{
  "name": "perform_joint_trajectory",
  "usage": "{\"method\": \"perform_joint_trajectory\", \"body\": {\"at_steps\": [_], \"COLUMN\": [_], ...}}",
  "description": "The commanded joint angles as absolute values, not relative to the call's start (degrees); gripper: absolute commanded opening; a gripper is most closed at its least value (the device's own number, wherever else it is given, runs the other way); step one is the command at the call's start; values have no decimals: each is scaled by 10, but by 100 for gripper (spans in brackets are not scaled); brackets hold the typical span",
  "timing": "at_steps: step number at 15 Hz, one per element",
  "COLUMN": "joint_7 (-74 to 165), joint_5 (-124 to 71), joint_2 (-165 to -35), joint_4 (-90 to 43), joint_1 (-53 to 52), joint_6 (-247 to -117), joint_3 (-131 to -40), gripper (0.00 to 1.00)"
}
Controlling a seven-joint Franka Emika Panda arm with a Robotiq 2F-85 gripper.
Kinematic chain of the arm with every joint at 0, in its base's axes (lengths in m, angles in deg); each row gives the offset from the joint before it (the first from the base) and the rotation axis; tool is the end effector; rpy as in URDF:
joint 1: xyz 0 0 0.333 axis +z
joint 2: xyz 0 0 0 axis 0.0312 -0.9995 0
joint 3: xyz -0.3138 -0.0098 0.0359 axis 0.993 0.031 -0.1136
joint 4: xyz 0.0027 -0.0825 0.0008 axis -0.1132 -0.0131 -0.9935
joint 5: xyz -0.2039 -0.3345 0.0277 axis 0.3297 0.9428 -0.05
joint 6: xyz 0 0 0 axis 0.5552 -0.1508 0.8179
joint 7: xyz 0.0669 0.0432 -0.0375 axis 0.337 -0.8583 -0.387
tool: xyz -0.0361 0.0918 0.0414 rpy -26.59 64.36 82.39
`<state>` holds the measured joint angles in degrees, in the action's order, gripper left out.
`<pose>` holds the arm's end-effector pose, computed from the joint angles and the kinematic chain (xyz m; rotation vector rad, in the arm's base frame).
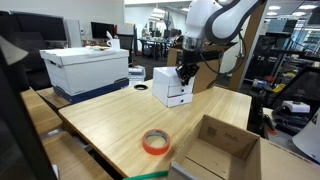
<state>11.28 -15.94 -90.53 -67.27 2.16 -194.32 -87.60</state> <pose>0.5117 0.0222 0.2782 2.9556 -0.6861 0.1706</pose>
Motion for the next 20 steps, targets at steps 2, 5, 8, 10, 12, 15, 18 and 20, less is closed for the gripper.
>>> {"method": "perform_joint_trajectory", "body": {"at_steps": [2, 5, 8, 10, 12, 15, 18, 20], "joint_7": [107, 105, 104, 101, 104, 109, 108, 114], "joint_5": [-157, -156, -159, -157, -158, -159, -158, -164], "joint_2": [-852, -828, -807, -792, -779, -751, -732, -716], "joint_4": [-718, -746, -785, -807, -822, -848, -866, -886], "joint_1": [22, 19, 16, 13, 10, 4, -2, -7], "joint_6": [-1936, -1941, -1961, -1973, -1978, -1973, -1971, -1980], "joint_3": [-875, -879, -886, -890, -895, -904, -911, -916], "gripper": [7, 7, 7, 7, 7, 7, 7, 7]}}
